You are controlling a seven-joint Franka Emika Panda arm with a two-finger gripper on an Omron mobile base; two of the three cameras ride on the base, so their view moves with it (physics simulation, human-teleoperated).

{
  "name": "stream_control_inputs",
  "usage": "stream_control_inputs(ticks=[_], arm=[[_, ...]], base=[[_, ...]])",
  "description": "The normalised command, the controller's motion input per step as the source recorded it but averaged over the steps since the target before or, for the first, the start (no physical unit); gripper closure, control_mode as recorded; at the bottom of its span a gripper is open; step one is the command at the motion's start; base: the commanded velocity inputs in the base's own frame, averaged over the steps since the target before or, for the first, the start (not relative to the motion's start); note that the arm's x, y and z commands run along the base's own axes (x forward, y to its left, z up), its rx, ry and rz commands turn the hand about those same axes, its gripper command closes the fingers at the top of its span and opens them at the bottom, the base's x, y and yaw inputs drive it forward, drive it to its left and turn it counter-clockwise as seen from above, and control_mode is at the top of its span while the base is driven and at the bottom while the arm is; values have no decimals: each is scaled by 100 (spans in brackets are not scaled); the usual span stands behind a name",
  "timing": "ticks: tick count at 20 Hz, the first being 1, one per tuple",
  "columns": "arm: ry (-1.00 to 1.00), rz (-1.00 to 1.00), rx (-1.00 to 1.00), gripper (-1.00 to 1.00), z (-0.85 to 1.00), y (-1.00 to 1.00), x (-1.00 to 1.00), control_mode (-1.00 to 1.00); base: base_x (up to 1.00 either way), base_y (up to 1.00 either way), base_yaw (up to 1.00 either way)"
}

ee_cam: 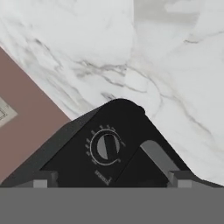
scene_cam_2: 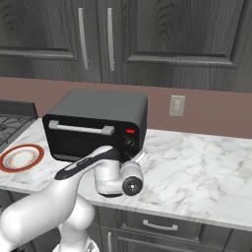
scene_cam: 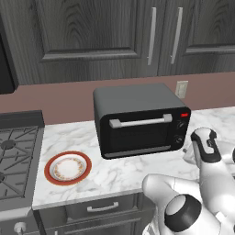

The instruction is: Pull the toaster oven rack outwards. Pick up the baguette from the plate and place it on the toaster oven rack. Close the toaster oven door fully and set the temperature to the lowest setting.

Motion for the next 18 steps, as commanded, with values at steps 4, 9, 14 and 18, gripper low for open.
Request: stream_control_inputs(ticks=[4,9,14,18], arm=[[0,-4,0,-100,-12,35,2,-100],[0,-5,0,-100,-2,44,6,-100],[0,-6,0,-100,-6,29,12,-100],[0,-8,0,-100,-24,8,18,-100]], base=[[0,0,0],[0,0,0],[0,0,0],[0,0,0]])
